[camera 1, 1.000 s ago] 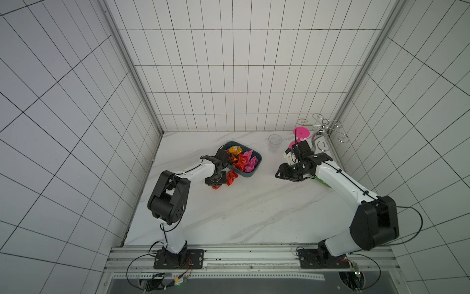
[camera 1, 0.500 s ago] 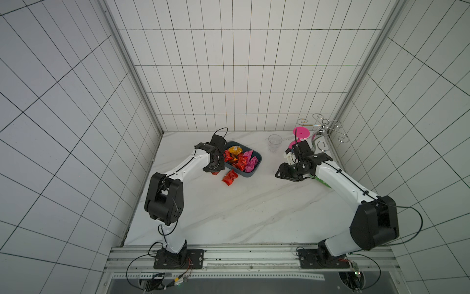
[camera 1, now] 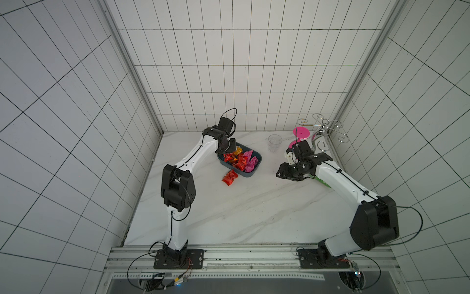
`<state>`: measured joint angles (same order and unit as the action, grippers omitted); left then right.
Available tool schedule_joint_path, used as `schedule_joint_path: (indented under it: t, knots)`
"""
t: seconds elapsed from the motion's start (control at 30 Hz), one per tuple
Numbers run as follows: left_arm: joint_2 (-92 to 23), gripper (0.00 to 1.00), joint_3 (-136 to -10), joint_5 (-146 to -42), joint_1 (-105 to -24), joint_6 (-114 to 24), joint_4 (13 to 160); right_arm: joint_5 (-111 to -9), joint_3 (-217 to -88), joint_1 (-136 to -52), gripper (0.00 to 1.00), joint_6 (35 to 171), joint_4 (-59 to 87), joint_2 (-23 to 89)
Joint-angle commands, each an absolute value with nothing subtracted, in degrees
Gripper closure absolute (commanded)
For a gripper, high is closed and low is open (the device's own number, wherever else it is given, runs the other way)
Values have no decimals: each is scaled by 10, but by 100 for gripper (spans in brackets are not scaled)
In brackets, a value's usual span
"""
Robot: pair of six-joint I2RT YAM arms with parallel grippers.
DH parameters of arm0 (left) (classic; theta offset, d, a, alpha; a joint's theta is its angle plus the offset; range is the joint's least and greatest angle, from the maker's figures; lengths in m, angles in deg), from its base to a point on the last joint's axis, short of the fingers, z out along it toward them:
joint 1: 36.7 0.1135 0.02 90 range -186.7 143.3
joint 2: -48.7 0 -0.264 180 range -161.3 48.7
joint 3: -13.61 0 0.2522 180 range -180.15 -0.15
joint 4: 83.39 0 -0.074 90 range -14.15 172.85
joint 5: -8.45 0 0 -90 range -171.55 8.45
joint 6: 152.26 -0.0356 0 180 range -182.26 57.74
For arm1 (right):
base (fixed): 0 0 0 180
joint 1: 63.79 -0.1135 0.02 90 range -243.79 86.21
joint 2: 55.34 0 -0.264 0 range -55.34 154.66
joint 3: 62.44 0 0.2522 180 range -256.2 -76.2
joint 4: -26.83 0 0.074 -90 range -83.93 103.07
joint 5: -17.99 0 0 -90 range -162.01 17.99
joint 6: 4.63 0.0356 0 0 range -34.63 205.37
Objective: Put the tea bags into the storage box
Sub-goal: Place the tea bag in the storage box.
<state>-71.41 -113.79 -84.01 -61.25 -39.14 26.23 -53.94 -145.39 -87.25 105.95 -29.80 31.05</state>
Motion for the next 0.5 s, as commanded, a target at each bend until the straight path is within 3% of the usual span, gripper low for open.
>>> schedule_joint_path:
  t: [0.0,0.23,0.4,0.47]
  knots:
    - [-754,90,-1182,-860,-624,-396,257,-558,-1462,-866,49,1060,-301,292]
    - [-791,87,-1209,-857,-627,-397,245,-564,-1461,-866,49,1066,-301,289]
    - [-781,59,-1204,-846,-627,-398,232,-559,-1464,-866,49,1068,-301,294]
    - [-768,55,-1200,-839,-626,-397,227,-555,-1466,-867,49,1070,-301,296]
